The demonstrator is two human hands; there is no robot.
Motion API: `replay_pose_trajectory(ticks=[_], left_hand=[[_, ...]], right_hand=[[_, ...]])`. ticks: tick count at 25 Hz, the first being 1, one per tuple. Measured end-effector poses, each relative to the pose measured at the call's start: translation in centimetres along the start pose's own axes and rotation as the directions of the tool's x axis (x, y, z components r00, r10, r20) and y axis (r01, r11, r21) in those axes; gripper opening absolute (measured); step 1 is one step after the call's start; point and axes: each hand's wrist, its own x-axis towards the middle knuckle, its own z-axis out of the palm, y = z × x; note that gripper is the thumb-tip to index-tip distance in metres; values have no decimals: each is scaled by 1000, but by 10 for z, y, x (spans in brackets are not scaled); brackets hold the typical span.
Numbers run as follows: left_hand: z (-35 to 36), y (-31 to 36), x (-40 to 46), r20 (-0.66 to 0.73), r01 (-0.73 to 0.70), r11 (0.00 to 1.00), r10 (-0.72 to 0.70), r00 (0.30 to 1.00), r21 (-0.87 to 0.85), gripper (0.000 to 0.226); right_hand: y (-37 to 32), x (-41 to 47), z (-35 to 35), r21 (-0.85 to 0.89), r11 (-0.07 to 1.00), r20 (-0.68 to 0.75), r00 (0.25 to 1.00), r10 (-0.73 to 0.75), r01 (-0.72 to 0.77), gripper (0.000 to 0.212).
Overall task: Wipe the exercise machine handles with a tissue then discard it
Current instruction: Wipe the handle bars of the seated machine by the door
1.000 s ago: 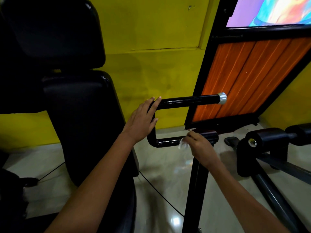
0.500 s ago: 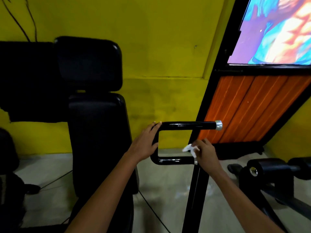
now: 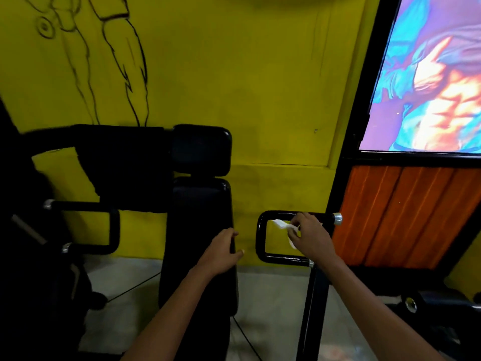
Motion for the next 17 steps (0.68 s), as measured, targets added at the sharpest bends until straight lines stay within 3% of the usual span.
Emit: replay_pose_trajectory(ticks=[7,10,14,17], left_hand=[[-46,-5,-111,-38,144,990,-144,989,-13,54],[-80,-17,-146,-80,219,974,-223,972,-53,50],[-104,-32,-190,-247,352,935,-353,903,-47,51],[-112,-32,-231,-401,470,882,-438,804,-22,50]], right_hand=[[-73,-31,-16,60,994,159,982,-105,96,26],[-110,-30,-11,163,971,219,954,-206,172,18],[-166,-17,3,234,927,287,890,-354,294,14],[-210,-20,20,286,881,287,843,-455,378,8]])
